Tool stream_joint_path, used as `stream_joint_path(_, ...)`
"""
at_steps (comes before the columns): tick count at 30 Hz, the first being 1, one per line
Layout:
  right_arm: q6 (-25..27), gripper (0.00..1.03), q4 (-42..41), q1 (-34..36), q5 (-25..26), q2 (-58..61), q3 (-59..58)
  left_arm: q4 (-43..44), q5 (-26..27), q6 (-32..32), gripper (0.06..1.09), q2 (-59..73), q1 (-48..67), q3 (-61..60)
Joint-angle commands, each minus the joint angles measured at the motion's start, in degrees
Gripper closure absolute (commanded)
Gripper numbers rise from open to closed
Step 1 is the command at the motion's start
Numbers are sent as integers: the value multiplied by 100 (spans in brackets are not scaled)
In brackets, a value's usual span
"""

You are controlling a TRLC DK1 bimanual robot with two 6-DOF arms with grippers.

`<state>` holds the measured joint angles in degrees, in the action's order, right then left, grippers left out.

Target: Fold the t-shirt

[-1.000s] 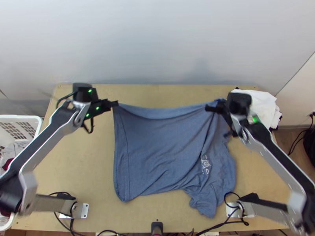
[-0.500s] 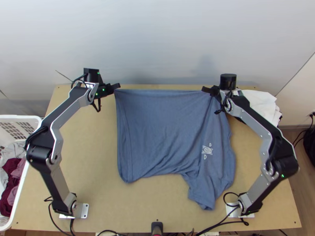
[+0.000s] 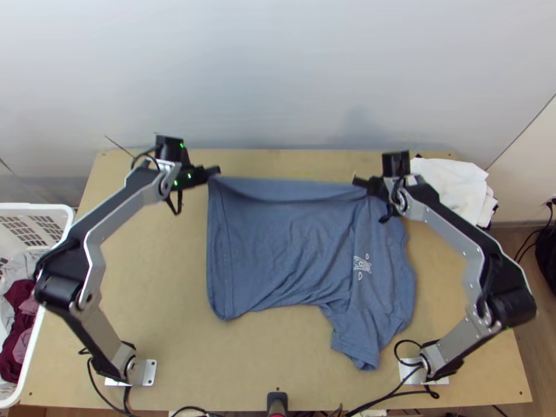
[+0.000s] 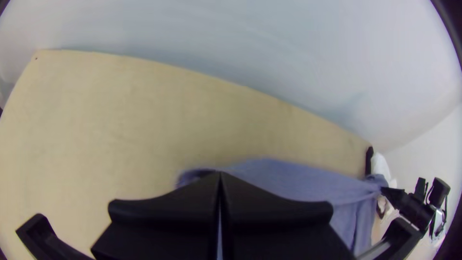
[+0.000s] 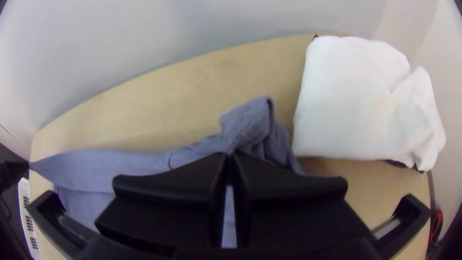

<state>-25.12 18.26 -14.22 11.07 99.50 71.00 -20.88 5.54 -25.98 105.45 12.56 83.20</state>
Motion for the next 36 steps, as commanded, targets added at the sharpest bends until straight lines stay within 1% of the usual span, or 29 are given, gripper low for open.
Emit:
stream_joint_path(1,-63,100,380,-125,-105,-827,-825,5,96,-21,105,-956,520,-1447)
stream_joint_path(8,-63,100,1101,-125,-175,-1170,-992,23,88,-118,105,-1624,748,-2475)
stream_joint_path(15,-19,100,1153,-2,-184,-1522,-1326,14,88,-109,105,-2160,836,-3231)
stream_joint_path(23,421,100,1250,130,-175,-1882,-1642,41,79,-39,105,-2441,942,-3908)
stream_joint_path(28,763,100,1250,174,-175,-2075,-1888,243,61,75,105,-2564,950,-4224)
stream_joint_path(36,983,100,1303,121,-175,-2093,-2152,419,8,93,105,-2556,1012,-4497)
